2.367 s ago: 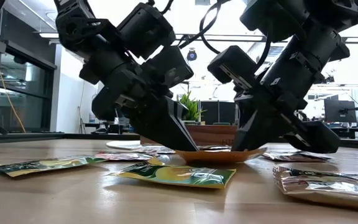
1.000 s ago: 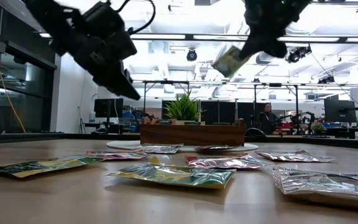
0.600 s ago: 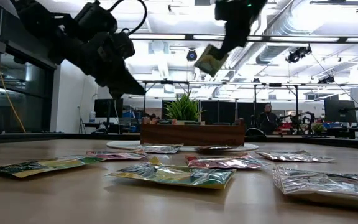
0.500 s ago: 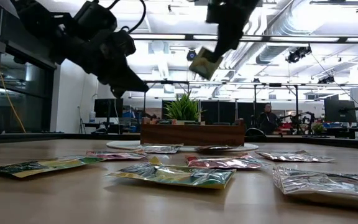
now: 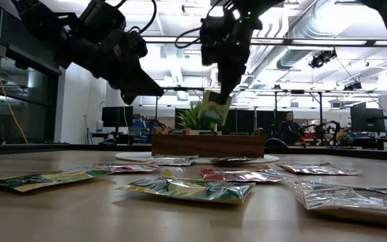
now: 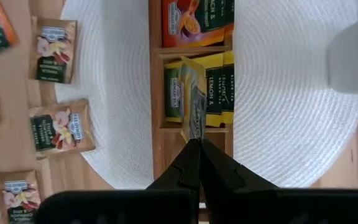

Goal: Pick & Place Tea
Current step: Put the yellow tea bag into the middle section of the wooden organizer

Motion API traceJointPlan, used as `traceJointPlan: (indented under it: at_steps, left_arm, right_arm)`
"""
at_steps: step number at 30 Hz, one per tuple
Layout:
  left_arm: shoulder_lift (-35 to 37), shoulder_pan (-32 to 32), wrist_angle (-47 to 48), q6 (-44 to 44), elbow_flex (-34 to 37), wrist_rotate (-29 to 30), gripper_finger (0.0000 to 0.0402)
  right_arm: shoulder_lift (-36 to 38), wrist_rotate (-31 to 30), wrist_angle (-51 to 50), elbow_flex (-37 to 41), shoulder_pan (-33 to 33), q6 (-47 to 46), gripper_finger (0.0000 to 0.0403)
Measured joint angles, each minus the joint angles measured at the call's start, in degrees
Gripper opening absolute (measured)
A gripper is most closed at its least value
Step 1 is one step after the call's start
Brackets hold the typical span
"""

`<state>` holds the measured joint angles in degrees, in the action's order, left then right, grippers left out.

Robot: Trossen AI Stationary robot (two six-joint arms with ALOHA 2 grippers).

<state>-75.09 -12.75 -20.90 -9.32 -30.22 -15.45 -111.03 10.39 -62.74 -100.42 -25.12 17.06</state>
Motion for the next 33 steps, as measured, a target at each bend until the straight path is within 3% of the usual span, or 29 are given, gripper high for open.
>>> traceJointPlan:
  at_steps: [15,33]
  left_arm:
    - [0.00,0.00,0.02,0.02,0.00,0.75,0.0019]
    - [0.00,0.00,0.04,0.01,-0.04,1.04,0.0019]
  right_arm:
    - [-4.93,1.77,2.47,0.11,0.04,3.06,0.0000]
    - [-5.15,1.79,3.47,0.09,0.04,4.50,0.0011]
